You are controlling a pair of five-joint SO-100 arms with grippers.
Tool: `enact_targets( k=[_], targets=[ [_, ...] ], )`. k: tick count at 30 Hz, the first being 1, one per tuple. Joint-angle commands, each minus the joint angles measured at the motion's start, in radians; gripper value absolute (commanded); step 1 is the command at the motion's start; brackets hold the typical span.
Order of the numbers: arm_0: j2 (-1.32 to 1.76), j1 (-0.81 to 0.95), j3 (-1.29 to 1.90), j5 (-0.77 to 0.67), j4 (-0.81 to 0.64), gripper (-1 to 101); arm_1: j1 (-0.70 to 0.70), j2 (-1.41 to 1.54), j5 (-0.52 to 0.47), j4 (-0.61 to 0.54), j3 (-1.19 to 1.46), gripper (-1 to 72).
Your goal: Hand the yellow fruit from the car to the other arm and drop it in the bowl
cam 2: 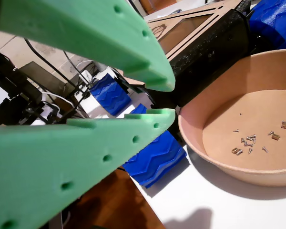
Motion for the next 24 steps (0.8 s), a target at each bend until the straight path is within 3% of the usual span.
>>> enact_targets(
  k=[1,14,24],
  targets=[
    [0.003,0.006,-0.057,0.0,-0.025,36,0.003,0.003,-0.014,-0.012,-0.011,0.0],
    [-0.061,0.041,-0.06,0.0,-0.098,35,0.003,0.003,-0.017,-0.012,-0.011,0.0],
    [-0.233,0.081,-0.298,0.0,0.026,35,0.003,0.003,-0.018,-0.012,-0.011,0.0]
  ],
)
